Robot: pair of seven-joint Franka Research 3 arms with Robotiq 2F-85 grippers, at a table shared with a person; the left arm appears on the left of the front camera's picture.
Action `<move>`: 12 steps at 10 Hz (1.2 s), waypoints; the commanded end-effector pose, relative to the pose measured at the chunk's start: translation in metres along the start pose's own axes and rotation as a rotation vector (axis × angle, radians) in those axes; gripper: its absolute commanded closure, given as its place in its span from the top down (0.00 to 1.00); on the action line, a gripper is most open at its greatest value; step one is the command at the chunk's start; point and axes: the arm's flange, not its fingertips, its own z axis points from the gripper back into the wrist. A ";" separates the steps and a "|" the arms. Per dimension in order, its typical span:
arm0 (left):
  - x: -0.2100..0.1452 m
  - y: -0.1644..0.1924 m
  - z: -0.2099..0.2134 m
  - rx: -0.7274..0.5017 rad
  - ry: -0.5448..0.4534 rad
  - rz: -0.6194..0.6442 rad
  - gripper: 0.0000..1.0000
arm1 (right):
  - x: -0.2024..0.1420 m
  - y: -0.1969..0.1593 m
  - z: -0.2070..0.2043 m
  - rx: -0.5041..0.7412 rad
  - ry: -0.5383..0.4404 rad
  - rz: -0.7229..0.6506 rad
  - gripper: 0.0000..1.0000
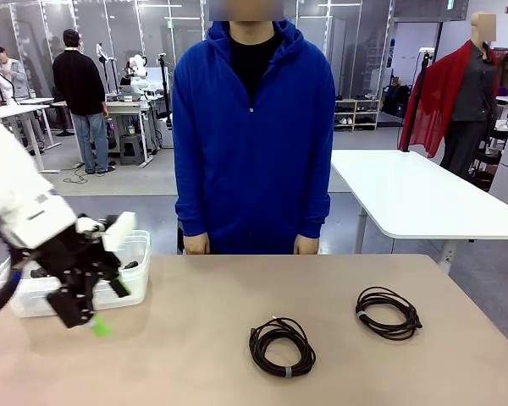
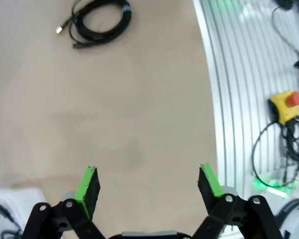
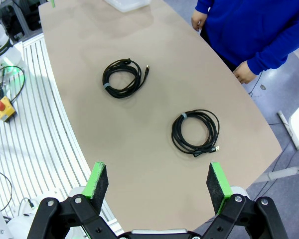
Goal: Organize and store the cables.
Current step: Place the USB Extension Cable into the Organizing box.
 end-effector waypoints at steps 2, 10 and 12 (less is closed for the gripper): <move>0.044 0.045 -0.040 -0.023 -0.055 -0.015 1.00 | -0.001 0.000 0.000 0.000 0.001 0.001 1.00; 0.186 0.068 -0.139 -0.040 0.194 0.155 1.00 | -0.001 0.000 0.000 0.000 0.001 0.001 1.00; 0.201 0.065 -0.152 -0.064 0.263 0.124 1.00 | -0.001 0.000 0.000 0.000 0.001 0.001 1.00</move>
